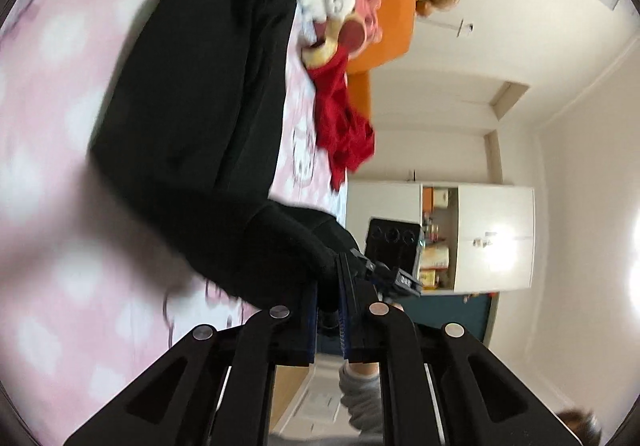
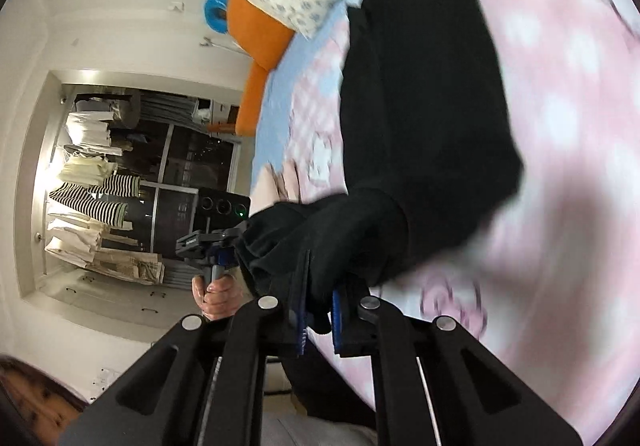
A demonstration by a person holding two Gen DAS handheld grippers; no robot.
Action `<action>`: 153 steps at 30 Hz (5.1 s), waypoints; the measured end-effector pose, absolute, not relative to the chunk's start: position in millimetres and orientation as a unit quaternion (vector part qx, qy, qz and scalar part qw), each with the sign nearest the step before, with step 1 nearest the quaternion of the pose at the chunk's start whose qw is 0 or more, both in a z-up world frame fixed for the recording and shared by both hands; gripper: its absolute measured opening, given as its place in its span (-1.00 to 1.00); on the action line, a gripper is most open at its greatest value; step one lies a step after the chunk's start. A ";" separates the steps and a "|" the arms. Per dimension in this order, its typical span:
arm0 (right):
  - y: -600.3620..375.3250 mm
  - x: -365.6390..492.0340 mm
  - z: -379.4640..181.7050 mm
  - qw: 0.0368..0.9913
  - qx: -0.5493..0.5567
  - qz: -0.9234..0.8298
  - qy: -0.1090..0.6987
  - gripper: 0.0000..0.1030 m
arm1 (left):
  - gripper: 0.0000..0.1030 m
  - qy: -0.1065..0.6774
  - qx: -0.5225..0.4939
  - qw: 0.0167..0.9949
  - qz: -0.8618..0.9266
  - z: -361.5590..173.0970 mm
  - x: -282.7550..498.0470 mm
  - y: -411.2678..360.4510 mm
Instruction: Fold large clothes
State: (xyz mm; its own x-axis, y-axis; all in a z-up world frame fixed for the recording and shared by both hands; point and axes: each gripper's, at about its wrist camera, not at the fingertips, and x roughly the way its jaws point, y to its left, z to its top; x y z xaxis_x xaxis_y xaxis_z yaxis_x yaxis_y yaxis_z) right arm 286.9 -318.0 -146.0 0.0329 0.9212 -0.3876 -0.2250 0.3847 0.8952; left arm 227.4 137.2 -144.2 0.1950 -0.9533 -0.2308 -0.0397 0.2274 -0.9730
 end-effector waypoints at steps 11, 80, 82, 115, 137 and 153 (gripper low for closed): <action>-307.9 417.5 -179.2 0.649 0.402 0.368 0.531 -0.81 | -0.75 0.486 -0.548 0.621 -0.279 -178.4 344.0 170.8; -320.8 293.3 -186.7 0.869 -0.005 0.238 0.434 -0.99 | -0.59 0.535 -0.117 0.816 -0.182 -158.1 274.4 100.2; -331.8 293.6 -198.8 0.864 -0.006 0.234 0.445 -0.99 | -0.58 0.533 -0.135 0.813 -0.193 -163.6 270.5 107.9; -211.2 229.4 -237.5 0.773 -0.524 0.281 0.223 -0.38 | -0.51 0.385 0.448 0.762 -0.265 -162.1 233.3 4.7; -181.2 525.8 -83.2 0.839 -0.345 0.274 0.320 -0.44 | -0.60 0.434 0.264 0.847 -0.155 -68.6 535.8 30.7; -217.5 611.4 -107.6 0.906 -0.130 0.228 0.331 0.54 | 0.15 0.389 0.018 0.921 -0.003 -107.4 576.3 110.0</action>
